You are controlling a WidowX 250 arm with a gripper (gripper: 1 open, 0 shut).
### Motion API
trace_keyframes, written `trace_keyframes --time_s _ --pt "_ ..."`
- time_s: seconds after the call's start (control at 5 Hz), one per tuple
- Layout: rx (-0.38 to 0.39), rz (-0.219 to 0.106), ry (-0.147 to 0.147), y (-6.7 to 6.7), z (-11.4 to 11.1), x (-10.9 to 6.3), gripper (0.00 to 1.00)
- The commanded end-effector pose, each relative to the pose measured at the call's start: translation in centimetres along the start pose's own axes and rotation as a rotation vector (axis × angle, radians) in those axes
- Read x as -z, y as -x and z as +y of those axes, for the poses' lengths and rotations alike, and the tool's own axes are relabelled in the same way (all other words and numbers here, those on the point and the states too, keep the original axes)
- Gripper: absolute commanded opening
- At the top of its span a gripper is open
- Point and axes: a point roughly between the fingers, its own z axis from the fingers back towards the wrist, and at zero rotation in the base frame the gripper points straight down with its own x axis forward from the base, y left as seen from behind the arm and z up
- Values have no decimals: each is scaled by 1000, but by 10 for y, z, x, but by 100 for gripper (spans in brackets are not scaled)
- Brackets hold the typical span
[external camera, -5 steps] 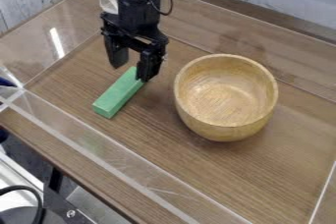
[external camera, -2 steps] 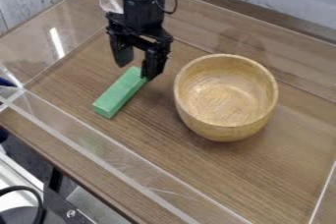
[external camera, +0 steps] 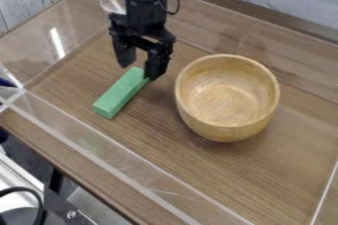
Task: Remove the green block from inside the brown bowl and put it on the table
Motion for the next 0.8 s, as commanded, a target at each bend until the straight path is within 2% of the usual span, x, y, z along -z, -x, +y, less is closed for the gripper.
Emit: trace_keyframes --time_s 0.0,0.2,0.6 --pt "7 -65 -15 -12 1 -17 100" --pt "5 -64 -14 -15 1 -15 0" --pt "36 -77 -1 -21 -11 -18 0"
